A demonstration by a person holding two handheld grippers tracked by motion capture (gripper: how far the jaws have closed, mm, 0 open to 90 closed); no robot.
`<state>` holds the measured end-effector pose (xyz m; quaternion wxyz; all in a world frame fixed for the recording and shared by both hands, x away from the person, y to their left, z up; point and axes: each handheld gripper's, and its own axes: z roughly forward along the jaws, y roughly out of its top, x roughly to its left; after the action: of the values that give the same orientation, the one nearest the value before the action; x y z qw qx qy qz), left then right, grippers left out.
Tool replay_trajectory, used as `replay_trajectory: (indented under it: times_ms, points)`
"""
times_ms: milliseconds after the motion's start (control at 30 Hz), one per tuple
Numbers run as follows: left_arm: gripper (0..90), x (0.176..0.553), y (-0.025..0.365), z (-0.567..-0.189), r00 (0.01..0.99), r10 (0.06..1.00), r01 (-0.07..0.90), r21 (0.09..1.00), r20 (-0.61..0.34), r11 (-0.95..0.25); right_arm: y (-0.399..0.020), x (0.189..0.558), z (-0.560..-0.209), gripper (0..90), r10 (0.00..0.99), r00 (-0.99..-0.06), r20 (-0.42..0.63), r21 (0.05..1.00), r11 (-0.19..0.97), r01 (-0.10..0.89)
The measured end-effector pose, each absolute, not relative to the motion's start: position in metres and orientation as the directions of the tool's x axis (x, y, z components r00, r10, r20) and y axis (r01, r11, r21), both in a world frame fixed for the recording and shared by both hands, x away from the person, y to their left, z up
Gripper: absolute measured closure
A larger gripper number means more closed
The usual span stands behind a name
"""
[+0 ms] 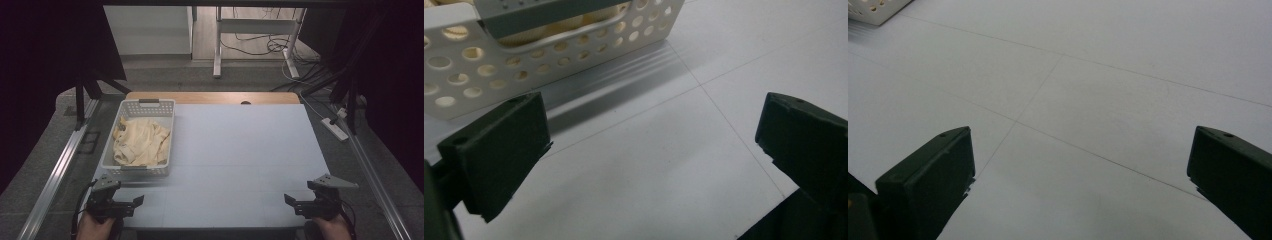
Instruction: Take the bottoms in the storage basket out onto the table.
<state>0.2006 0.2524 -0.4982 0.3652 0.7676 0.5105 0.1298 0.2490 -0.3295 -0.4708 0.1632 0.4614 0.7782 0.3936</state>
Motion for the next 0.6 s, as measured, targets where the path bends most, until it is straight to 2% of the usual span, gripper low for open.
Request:
replay_trajectory:
  times_ms: [600]
  points:
    - [0.0, 0.2009, 0.2511, -0.4922, 0.491, 0.854, 0.655, 0.719, -0.172, -0.231, -0.3266, 0.2506, -0.4713, 0.0, 0.844, -0.528, 0.095, 0.757, 0.284, 0.589]
